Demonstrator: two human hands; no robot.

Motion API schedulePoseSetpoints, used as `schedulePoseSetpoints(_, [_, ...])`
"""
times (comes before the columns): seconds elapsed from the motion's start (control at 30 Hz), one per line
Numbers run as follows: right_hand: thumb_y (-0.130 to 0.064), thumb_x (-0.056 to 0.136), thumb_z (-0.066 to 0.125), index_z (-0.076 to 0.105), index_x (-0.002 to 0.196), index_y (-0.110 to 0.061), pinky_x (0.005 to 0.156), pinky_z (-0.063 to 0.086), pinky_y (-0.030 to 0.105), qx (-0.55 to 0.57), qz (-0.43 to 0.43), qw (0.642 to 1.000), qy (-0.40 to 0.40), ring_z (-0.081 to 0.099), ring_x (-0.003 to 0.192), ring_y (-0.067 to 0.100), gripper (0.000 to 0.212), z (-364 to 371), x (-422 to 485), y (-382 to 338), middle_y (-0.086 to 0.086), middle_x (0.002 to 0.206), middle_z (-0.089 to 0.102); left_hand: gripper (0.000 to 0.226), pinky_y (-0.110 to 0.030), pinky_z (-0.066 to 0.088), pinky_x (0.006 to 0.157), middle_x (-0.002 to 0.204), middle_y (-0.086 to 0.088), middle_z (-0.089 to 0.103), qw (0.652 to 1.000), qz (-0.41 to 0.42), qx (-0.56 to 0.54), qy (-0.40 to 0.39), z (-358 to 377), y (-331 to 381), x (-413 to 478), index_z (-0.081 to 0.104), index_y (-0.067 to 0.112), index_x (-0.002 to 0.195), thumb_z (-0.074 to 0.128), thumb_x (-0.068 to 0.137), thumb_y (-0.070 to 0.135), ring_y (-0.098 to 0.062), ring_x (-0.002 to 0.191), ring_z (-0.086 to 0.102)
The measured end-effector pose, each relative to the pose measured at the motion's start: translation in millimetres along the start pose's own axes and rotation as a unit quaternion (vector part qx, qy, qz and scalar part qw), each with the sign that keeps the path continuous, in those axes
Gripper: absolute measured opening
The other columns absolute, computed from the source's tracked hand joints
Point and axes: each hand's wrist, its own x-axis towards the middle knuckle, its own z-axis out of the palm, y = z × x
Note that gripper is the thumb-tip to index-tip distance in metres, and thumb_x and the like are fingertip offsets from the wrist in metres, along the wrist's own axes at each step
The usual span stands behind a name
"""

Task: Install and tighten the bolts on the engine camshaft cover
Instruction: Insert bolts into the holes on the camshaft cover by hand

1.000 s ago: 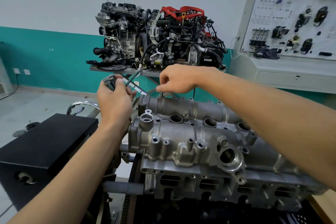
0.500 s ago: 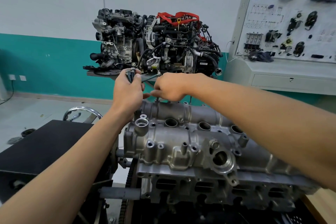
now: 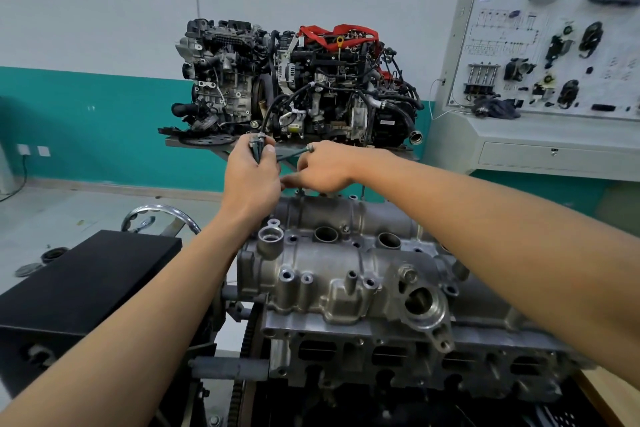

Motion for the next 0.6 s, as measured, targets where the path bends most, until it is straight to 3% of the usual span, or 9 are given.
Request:
schedulePoseSetpoints(0.07, [-0.052, 0.102, 0.04, 0.067, 0.103, -0.011, 0.063, 0.036, 0.03, -0.033, -0.021, 0.999, -0.022, 0.057, 0.091, 0.023, 0.049, -0.3, -2.0, -0.2, 0.003, 0.088, 0.062, 0.011, -0.057, 0.055, 0.074, 0.07, 0.0, 0.05, 1.0, 0.009, 0.0, -0.003, 0.1, 0.1, -0.2, 0.053, 0.015, 0.101, 0.044, 0.106, 0.013, -0.011, 0.059, 0.047])
schedulePoseSetpoints(0.13, [-0.05, 0.105, 0.03, 0.062, 0.088, -0.011, 0.069, 0.039, 0.031, -0.057, -0.021, 0.998, 0.0, 0.055, 0.082, 0.023, 0.053, 3.3, -2.4, -3.6, 0.002, 0.076, 0.056, 0.012, -0.057, 0.056, 0.074, 0.071, 0.0, 0.051, 1.0, 0.021, 0.017, -0.003, -1.4, 0.1, 0.0, 0.054, 0.018, 0.099, 0.045, 0.106, 0.014, -0.011, 0.059, 0.049])
schedulePoseSetpoints(0.17, [-0.05, 0.106, 0.029, 0.059, 0.077, -0.012, 0.07, 0.042, 0.031, -0.018, -0.009, 1.0, 0.016, 0.055, 0.074, 0.021, 0.056, 2.1, -4.8, -3.9, 0.001, 0.07, 0.055, 0.014, -0.057, 0.057, 0.074, 0.072, 0.0, 0.053, 0.999, 0.024, 0.023, -0.003, -2.2, 0.0, 0.1, 0.054, 0.021, 0.097, 0.045, 0.106, 0.015, -0.012, 0.06, 0.05])
schedulePoseSetpoints(0.23, [-0.04, 0.104, 0.044, 0.059, 0.068, -0.015, 0.066, 0.047, 0.033, 0.161, -0.001, 0.987, 0.022, 0.056, 0.059, 0.014, 0.046, -6.5, -11.4, 4.1, -0.001, 0.058, 0.058, 0.017, -0.058, 0.057, 0.077, 0.073, 0.0, 0.053, 1.0, 0.021, 0.02, 0.002, -3.2, -0.5, 1.4, 0.053, 0.025, 0.094, 0.045, 0.106, 0.017, -0.015, 0.063, 0.051])
schedulePoseSetpoints(0.27, [-0.03, 0.101, 0.054, 0.062, 0.074, -0.016, 0.062, 0.048, 0.034, 0.277, -0.011, 0.961, 0.011, 0.057, 0.057, 0.013, 0.032, -13.0, -18.0, 10.5, -0.001, 0.059, 0.062, 0.016, -0.057, 0.057, 0.079, 0.074, -0.001, 0.053, 1.0, 0.014, 0.015, 0.004, -2.9, -0.6, 3.6, 0.054, 0.025, 0.094, 0.045, 0.105, 0.018, -0.017, 0.065, 0.05])
schedulePoseSetpoints(0.33, [-0.013, 0.093, 0.065, 0.066, 0.098, -0.014, 0.055, 0.045, 0.027, 0.495, -0.035, 0.868, 0.009, 0.06, 0.062, 0.013, 0.005, -24.9, -32.6, 23.7, 0.003, 0.073, 0.071, 0.014, -0.052, 0.053, 0.076, 0.075, -0.001, 0.054, 1.0, -0.012, 0.0, 0.002, 0.2, 0.9, 10.8, 0.055, 0.023, 0.094, 0.046, 0.105, 0.02, -0.017, 0.064, 0.048])
schedulePoseSetpoints(0.4, [-0.007, 0.092, 0.067, 0.066, 0.109, -0.004, 0.052, 0.044, 0.02, 0.605, -0.034, 0.792, 0.069, 0.06, 0.062, 0.011, 0.018, -29.3, -40.9, 31.6, 0.006, 0.078, 0.072, 0.014, -0.043, 0.045, 0.066, 0.074, -0.002, 0.053, 0.999, -0.034, -0.021, -0.022, 7.2, 4.8, 18.1, 0.054, 0.023, 0.093, 0.046, 0.104, 0.021, -0.016, 0.06, 0.044])
schedulePoseSetpoints(0.5, [-0.005, 0.095, 0.063, 0.067, 0.098, -0.001, 0.052, 0.047, 0.019, 0.605, -0.004, 0.783, 0.145, 0.06, 0.058, 0.011, 0.007, -27.6, -46.9, 34.7, 0.005, 0.07, 0.071, 0.015, -0.024, 0.035, 0.046, 0.062, 0.002, 0.05, 0.988, -0.072, -0.098, -0.092, 20.2, 13.6, 22.0, 0.052, 0.021, 0.093, 0.044, 0.106, 0.019, -0.01, 0.048, 0.038])
schedulePoseSetpoints(0.6, [-0.009, 0.098, 0.059, 0.069, 0.09, -0.006, 0.055, 0.047, 0.022, 0.593, 0.006, 0.787, 0.168, 0.062, 0.061, 0.011, 0.013, -24.0, -52.7, 45.4, 0.003, 0.071, 0.073, 0.015, -0.018, 0.027, 0.038, 0.055, 0.005, 0.05, 0.961, -0.102, -0.162, -0.198, 28.4, 16.4, 17.8, 0.051, 0.02, 0.094, 0.042, 0.107, 0.018, -0.006, 0.043, 0.034])
